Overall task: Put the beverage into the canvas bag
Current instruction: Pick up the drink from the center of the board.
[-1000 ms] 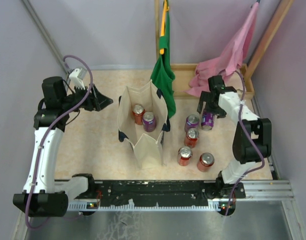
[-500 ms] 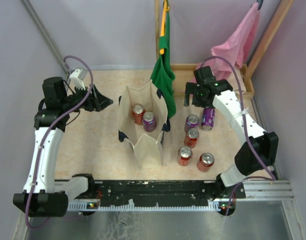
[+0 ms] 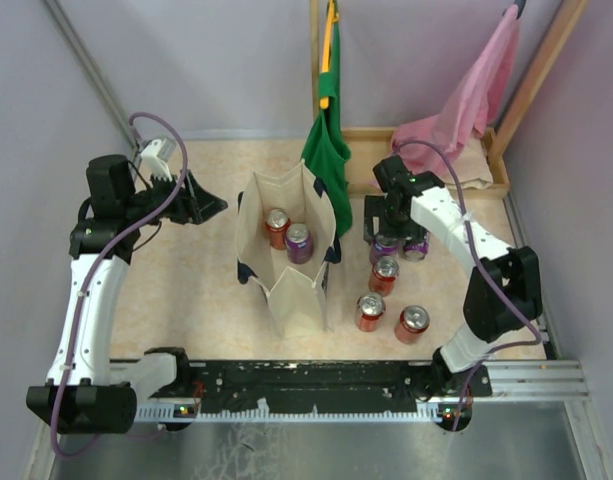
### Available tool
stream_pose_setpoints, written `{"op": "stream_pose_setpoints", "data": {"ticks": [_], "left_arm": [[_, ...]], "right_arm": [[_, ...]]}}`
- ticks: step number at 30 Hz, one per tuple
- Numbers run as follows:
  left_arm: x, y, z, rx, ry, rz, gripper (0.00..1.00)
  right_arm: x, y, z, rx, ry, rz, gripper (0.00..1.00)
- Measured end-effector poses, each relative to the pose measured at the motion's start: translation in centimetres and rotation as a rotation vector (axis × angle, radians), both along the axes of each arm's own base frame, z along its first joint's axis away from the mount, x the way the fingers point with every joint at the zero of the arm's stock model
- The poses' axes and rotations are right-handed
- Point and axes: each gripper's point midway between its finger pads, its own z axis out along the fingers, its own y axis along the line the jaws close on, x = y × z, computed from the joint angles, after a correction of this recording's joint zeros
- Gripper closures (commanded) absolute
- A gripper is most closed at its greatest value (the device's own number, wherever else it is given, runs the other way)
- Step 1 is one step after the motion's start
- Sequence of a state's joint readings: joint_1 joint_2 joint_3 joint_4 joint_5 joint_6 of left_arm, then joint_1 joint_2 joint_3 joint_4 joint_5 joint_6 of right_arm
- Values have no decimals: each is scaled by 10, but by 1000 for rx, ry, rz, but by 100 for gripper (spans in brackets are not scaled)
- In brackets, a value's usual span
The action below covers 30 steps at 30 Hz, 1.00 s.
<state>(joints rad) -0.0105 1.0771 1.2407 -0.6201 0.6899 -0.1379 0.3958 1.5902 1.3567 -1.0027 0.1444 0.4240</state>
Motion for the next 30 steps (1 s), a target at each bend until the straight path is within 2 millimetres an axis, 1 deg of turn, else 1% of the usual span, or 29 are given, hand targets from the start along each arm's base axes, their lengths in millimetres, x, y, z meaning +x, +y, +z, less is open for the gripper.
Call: {"op": "stream_pose_setpoints", "data": {"ticks": [6,9,11,12,13,14,16,17,18,20,23,24,27,30], "left_arm": [[0,0,0,-1,0,-2,28],[0,0,0,-1,0,-2,28],[0,0,0,-1,0,-2,28],[0,0,0,-1,0,-2,28],[0,0,0,-1,0,-2,28],[0,0,0,-1,0,-2,28],[0,0,0,-1,0,-2,28],[0,0,0,-1,0,-2,28],[0,0,0,-1,0,-2,28],[0,0,0,-1,0,-2,28],[0,0,0,-1,0,-2,28],[0,0,0,-1,0,-2,28],[0,0,0,-1,0,-2,28],[0,0,0,-1,0,-2,28]], "right_arm": [[5,6,-13,10,16,2,9],[9,7,-22,5,31,2,12],[11,8,-32,-3,50,2,15],[12,8,-35,-6,54,1,18],[12,8,-38,-8,59,2,26],[11,8,-39,-10,64,2,35],[12,7,-40,-17,62,6,62],[13,7,-40,-17,60,2,72],[13,7,-40,-18,58,1,79],[14,8,-39,-14,53,-3,85],[14,8,-39,-14,55,-4,98],[13,7,-39,-16,58,-4,100],[10,6,-35,-24,69,-5,100],[13,6,-19,-24,54,-6,100]]}}
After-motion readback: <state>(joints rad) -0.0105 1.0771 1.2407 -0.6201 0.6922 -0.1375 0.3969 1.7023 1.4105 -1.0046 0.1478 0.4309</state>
